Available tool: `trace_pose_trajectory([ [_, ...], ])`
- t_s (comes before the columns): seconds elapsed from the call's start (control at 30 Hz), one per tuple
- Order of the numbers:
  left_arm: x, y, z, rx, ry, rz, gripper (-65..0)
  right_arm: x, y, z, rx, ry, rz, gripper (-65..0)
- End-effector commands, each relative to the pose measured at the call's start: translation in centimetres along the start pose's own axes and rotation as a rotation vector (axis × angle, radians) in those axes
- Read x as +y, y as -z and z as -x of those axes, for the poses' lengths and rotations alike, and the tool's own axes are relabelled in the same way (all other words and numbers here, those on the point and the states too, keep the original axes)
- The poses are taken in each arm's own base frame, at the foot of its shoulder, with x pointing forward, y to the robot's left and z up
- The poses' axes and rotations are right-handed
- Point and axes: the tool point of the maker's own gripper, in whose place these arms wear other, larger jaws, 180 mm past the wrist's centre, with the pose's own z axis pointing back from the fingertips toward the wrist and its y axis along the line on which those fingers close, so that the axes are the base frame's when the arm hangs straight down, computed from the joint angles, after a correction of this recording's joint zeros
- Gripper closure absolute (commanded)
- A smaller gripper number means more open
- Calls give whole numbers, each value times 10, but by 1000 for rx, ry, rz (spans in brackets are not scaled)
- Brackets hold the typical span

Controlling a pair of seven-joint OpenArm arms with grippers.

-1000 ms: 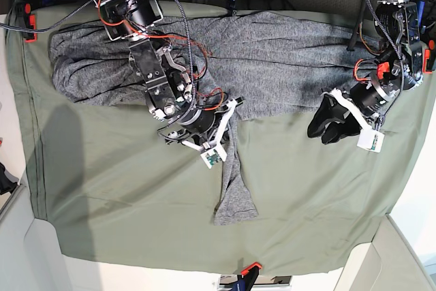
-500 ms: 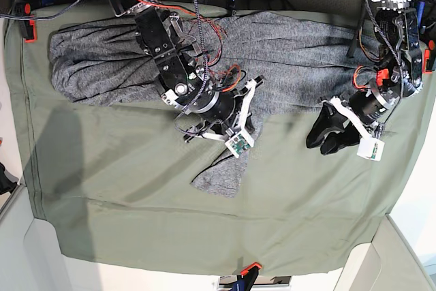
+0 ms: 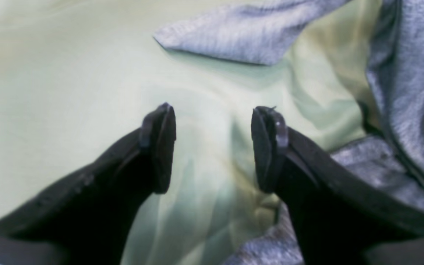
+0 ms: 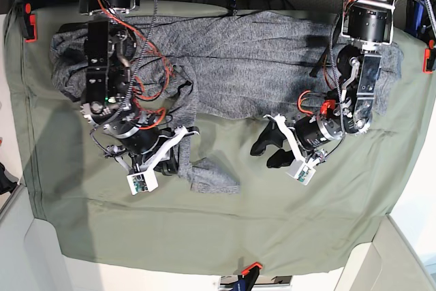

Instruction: Fold the T-shirt properly

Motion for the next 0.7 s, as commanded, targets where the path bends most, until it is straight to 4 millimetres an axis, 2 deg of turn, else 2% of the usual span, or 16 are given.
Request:
trace_pose_trajectory([
  [0.0,9,1,-22,-56,-1,-8,-355,9,0,-19,-57,-5,-36,0],
  [0.13,12,7,-20,-51,-28,-10,-355,26,0,-19,-65,11,-110,0],
  [0.27,13,7,-23,-65,-25,-12,-355,37,1,-20,-65,10,-143,-286],
  [0.33,14,7,-26,-69,-23,-12,-355,38,1,-20,-67,11,-147,-361],
  [0.5,16,8,-33,-80,-15,-14,-355,44,0,-22,-78,12,-184,-373],
  [0.67,20,8,-42,-82,15,-25,-355,33,-5,-28,-110,46,-188,-378],
])
